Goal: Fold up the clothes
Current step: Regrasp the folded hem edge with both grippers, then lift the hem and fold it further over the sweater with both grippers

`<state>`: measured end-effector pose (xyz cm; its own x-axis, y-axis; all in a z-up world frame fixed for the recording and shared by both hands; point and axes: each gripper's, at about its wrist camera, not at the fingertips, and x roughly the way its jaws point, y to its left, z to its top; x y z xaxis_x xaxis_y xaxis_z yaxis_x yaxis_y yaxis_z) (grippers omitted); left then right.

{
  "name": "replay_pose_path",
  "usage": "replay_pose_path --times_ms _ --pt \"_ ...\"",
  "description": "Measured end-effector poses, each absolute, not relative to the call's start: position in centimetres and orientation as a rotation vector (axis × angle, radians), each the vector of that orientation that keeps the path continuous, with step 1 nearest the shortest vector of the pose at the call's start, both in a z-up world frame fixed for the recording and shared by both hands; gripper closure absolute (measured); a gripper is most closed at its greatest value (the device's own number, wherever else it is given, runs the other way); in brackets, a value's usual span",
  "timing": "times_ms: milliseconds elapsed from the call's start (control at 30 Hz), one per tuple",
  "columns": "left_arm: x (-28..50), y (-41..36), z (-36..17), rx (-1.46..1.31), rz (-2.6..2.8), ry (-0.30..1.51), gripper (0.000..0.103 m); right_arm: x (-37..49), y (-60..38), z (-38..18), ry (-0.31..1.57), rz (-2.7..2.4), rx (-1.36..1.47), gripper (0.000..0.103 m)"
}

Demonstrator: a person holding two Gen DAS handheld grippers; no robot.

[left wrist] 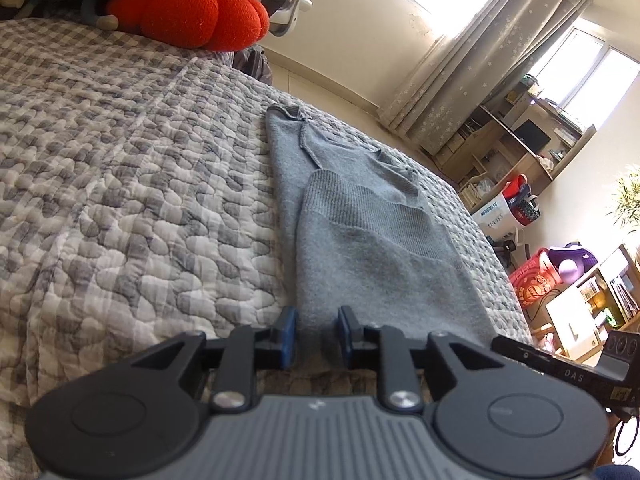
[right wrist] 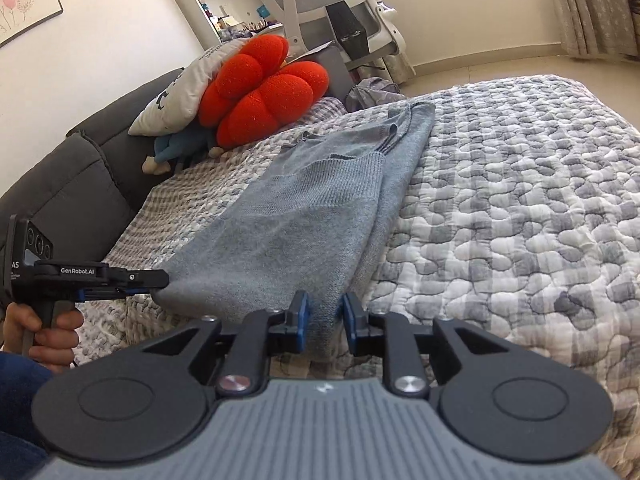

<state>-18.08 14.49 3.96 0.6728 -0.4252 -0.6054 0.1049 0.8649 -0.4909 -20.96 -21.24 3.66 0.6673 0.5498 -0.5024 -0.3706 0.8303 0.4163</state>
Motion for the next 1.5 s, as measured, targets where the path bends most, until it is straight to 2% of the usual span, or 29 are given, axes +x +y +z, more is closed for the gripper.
replay_pose_path --times_ms 100,200,500,567,600,633,667,700,833,900,1000,1100,1133,1200,1267,1300,1333,1367,1500 --pt "-17.2 15.6 5.0 -0.457 -0.292 0.747 0.079 -20.2 -22.1 4.1 0.624 0.512 0.299 0.073" --pt "-15.0 15.5 5.7 -0.455 -0.330 0.733 0.067 -18.1 -22.1 4.3 0.606 0.519 0.316 0.073" --pt "-9.5 11.3 3.2 -0.351 -0.364 0.787 0.063 -12.5 -19.9 3.5 0.616 0.511 0.279 0.073" --pt "-9.3 11.0 2.9 -0.341 -0.367 0.779 0.067 -12.5 -19.2 3.3 0.603 0.500 0.227 0.073" --pt "-9.2 10.8 2.7 -0.336 -0.368 0.775 0.082 -12.9 -18.9 3.4 0.583 0.498 0.194 0.075" --pt "-9.4 10.8 2.8 -0.334 -0.372 0.765 0.092 -13.4 -18.7 3.4 0.564 0.498 0.164 0.087" --pt "-9.7 10.7 2.8 -0.333 -0.374 0.755 0.093 -13.7 -18.5 3.5 0.548 0.501 0.144 0.093" --pt "-9.9 10.8 3.0 -0.338 -0.374 0.744 0.095 -13.9 -18.5 3.5 0.536 0.506 0.138 0.093" --pt "-10.2 11.5 4.5 -0.355 -0.356 0.685 0.096 -13.8 -18.9 4.3 0.507 0.484 0.138 0.095" --pt "-10.3 12.0 5.6 -0.380 -0.349 0.637 0.096 -13.9 -18.8 5.4 0.460 0.478 0.137 0.100" --pt "-10.3 12.4 6.4 -0.401 -0.338 0.605 0.097 -14.3 -18.3 7.5 0.374 0.493 0.126 0.100" --pt "-10.1 12.3 6.3 -0.392 -0.322 0.609 0.097 -13.7 -18.0 7.9 0.387 0.469 0.116 0.100" --pt "-10.0 12.1 5.9 -0.379 -0.316 0.620 0.097 -13.2 -18.2 7.3 0.420 0.467 0.128 0.099" --pt "-9.8 11.9 5.2 -0.353 -0.303 0.643 0.096 -12.3 -18.9 5.8 0.494 0.462 0.173 0.088" --pt "-9.5 11.6 4.6 -0.327 -0.290 0.665 0.086 -11.4 -19.5 4.4 0.565 0.456 0.220 0.085" --pt "-9.4 11.5 4.2 -0.314 -0.284 0.676 0.075 -11.3 -19.8 3.8 0.589 0.447 0.244 0.082" --pt "-9.2 11.3 3.9 -0.301 -0.277 0.688 0.070 -11.2 -20.1 3.3 0.612 0.436 0.269 0.072" --pt "-9.1 11.2 3.6 -0.287 -0.271 0.699 0.070 -11.2 -20.2 3.0 0.625 0.430 0.284 0.068" --pt "-8.8 10.6 2.9 -0.241 -0.261 0.718 0.070 -11.5 -19.8 2.8 0.620 0.445 0.275 0.068"
